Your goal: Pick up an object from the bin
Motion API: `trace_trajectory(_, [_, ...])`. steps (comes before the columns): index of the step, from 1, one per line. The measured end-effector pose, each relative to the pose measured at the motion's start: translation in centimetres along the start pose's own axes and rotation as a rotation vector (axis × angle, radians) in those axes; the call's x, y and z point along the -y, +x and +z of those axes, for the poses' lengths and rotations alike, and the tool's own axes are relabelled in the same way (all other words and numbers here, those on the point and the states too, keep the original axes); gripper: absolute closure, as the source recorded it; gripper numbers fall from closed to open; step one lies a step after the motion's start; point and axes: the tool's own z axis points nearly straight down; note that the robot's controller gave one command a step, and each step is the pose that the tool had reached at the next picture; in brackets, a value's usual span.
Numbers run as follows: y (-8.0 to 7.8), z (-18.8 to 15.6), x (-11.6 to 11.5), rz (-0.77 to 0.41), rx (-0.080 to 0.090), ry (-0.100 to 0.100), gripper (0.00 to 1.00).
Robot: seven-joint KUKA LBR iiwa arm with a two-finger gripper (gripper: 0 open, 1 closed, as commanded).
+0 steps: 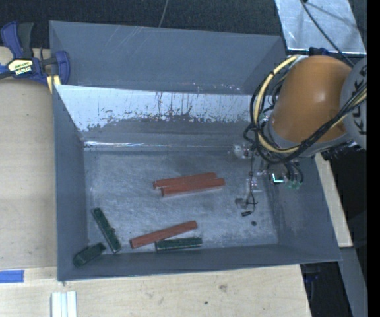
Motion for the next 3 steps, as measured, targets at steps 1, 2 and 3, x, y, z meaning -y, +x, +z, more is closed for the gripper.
trace_trajectory(1, [-0.2,-0.4,0.0,-0.001,0.008,0.001,0.00])
trace_trajectory(2, [-3.3,9.7,-4.0,-0.128,0.010,0.001,0.00])
trace_trajectory(3, [-3.5,10.4,-4.6,-0.135,0.010,0.000,1.00])
